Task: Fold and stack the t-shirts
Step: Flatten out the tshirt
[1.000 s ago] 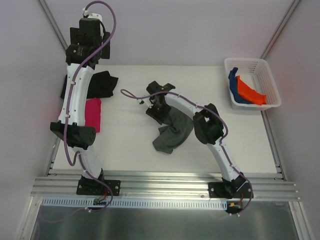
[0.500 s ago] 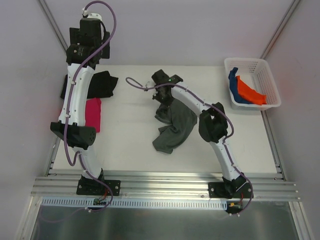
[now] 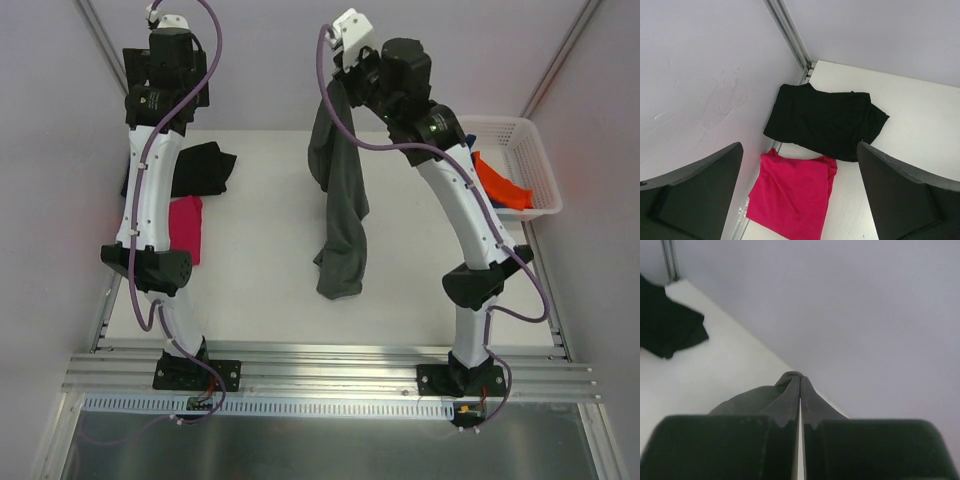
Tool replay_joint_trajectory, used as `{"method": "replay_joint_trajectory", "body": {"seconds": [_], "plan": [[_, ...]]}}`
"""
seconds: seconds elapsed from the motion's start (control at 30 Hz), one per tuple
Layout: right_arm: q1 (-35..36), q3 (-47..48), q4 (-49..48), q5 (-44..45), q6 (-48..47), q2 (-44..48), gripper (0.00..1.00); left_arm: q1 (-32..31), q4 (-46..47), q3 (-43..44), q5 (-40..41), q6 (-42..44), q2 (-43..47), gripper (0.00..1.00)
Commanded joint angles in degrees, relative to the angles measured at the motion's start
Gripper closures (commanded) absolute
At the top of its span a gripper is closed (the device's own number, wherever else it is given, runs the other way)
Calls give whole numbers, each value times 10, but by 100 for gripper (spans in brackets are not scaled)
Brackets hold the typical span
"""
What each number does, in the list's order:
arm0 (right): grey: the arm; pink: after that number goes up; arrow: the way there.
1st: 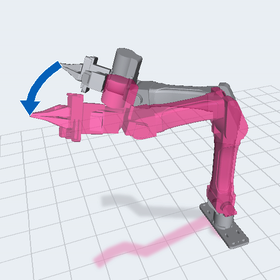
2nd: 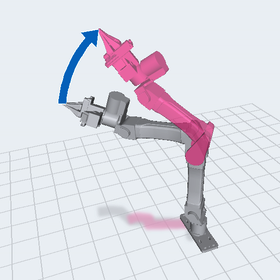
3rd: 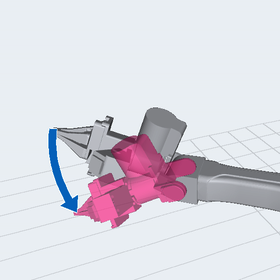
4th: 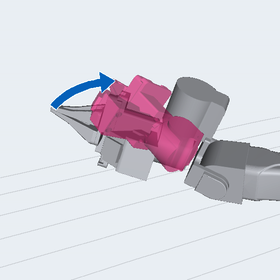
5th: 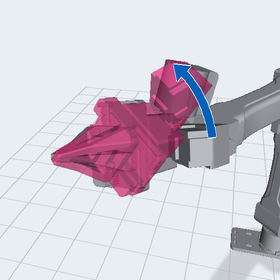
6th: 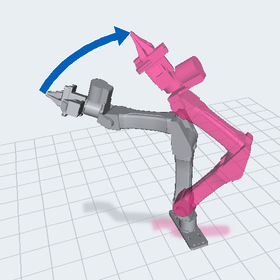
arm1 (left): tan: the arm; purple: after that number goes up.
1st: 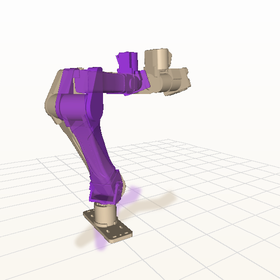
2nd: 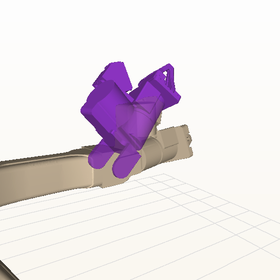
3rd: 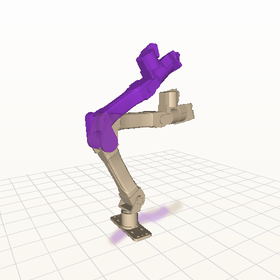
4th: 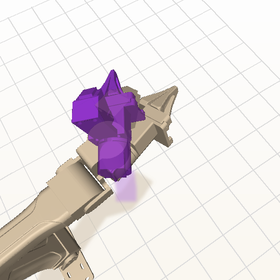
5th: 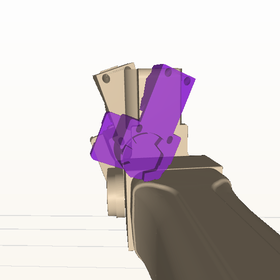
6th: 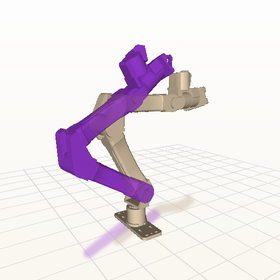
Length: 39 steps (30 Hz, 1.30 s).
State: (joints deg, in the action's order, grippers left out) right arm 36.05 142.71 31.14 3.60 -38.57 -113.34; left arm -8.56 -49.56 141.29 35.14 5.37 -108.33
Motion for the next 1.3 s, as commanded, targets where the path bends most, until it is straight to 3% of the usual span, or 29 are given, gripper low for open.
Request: {"method": "replay_joint_trajectory", "body": {"seconds": [0.0, 0.23, 0.33, 0.57, 0.7, 0.87, 1.03, 1.13, 1.27], "plan": [[2, 23, -109, -9, 8, 36, 100, 2, 13, 24, 20, -7, -7, 1], [-19, 47, -253, 22, 11, 66, 99, 2, 13, 28, 23, -10, -20, 1], [-39, 40, -277, 40, -32, 73, 100, 2, 13, 30, 26, -13, -24, 1], [-226, -60, -161, 120, 5, 76, 99, 2, 13, 36, 18, -18, -28, 1], [-255, -106, -98, 129, -12, 55, 99, 2, 12, 35, 20, -17, -28, 1], [-199, -100, -86, 92, -7, 34, 99, 2, 13, 34, 27, -16, -27, 1], [-97, 27, -100, 47, -6, -21, 99, 4, 14, 33, 36, -11, -23, 1], [-20, -6, -170, -52, 9, -3, 99, 4, 17, 33, 40, -9, -24, 1], [55, -34, -154, -139, 78, 20, 99, 4, 20, 30, 45, -2, -21, 1]]}}
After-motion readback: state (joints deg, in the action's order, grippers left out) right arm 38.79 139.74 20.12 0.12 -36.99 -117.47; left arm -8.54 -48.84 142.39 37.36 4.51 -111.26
